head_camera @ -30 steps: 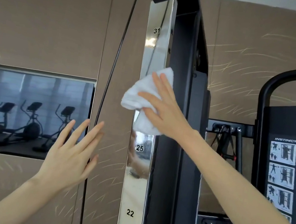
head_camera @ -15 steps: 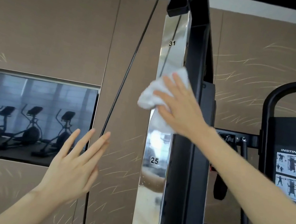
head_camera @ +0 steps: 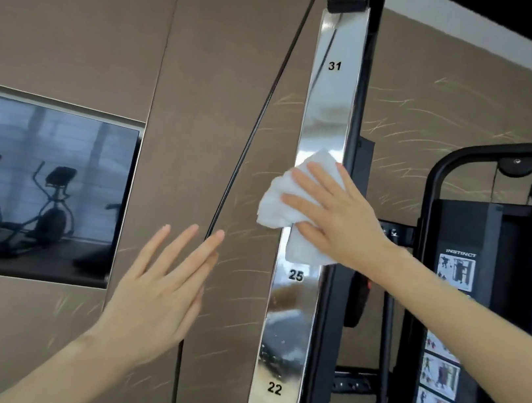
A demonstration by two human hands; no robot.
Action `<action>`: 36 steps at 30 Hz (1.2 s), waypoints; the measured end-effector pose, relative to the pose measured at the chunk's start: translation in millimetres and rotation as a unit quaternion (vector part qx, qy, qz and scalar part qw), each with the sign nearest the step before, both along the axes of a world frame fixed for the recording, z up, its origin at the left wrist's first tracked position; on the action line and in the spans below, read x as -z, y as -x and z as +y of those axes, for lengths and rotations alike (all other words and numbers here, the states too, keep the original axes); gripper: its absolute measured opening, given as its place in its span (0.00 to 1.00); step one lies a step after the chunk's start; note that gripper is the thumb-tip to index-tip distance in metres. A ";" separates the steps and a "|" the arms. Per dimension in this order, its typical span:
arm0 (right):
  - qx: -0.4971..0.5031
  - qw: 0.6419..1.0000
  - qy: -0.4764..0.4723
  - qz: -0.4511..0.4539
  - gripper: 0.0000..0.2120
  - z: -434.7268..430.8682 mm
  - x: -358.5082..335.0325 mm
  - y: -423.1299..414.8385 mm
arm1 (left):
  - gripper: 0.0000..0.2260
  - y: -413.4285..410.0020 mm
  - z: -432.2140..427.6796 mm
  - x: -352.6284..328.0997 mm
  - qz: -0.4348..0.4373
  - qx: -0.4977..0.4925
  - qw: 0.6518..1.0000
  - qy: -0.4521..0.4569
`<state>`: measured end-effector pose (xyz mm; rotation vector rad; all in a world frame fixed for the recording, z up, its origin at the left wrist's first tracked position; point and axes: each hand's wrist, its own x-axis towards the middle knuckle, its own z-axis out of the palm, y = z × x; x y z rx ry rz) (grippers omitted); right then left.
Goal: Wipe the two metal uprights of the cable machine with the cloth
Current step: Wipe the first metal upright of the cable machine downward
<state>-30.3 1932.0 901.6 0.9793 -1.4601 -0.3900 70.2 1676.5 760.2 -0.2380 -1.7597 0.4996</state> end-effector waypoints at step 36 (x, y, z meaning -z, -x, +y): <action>0.140 0.990 -0.016 0.000 0.16 -53.1 -49.2 -29.4 | 0.19 53.1 -39.3 53.4 -0.040 0.211 0.977 0.007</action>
